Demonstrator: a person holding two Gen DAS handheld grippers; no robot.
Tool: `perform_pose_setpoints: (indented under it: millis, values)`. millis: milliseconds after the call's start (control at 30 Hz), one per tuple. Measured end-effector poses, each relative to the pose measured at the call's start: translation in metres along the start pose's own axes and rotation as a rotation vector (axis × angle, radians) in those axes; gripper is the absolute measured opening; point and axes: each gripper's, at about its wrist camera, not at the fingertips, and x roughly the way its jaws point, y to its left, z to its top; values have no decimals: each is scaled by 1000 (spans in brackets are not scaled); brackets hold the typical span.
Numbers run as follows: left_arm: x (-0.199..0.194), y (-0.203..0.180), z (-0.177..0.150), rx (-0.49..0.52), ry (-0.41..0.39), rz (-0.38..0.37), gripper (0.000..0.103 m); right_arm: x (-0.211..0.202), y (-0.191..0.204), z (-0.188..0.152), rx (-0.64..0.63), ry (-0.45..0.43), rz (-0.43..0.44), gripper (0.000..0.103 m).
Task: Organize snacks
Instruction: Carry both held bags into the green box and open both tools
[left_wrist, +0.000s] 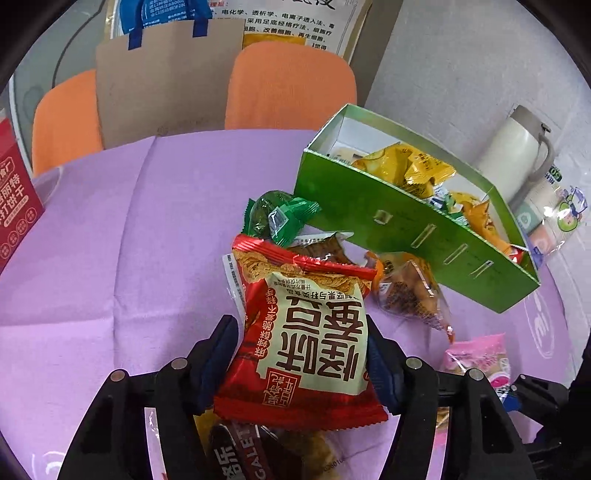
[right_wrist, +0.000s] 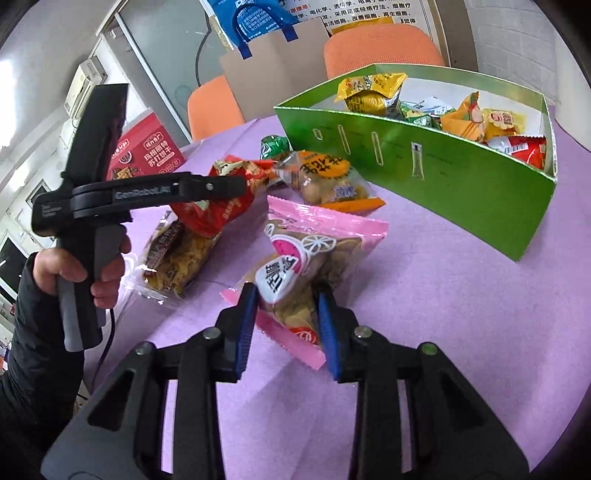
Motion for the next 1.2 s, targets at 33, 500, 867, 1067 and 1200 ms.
perform_pose_setpoints:
  millis: [33, 500, 867, 1067, 1200]
  values:
    - [-7, -1, -1, -4, -15, -15, 64, -4, 0, 0, 0, -8, 2, 34]
    - [-62, -24, 13, -2, -136, -175, 51, -53, 3, 24, -27, -158, -2, 33]
    - [-115, -45, 59, 10, -301, -216, 51, -84, -19, 52, -1, -276, -85, 33]
    - [-96, -60, 89, -3, -311, -206, 51, -85, -44, 70, 40, -297, -145, 33]
    - [-71, -71, 109, -23, -293, -207, 51, -82, -58, 83, 46, -303, -172, 33]
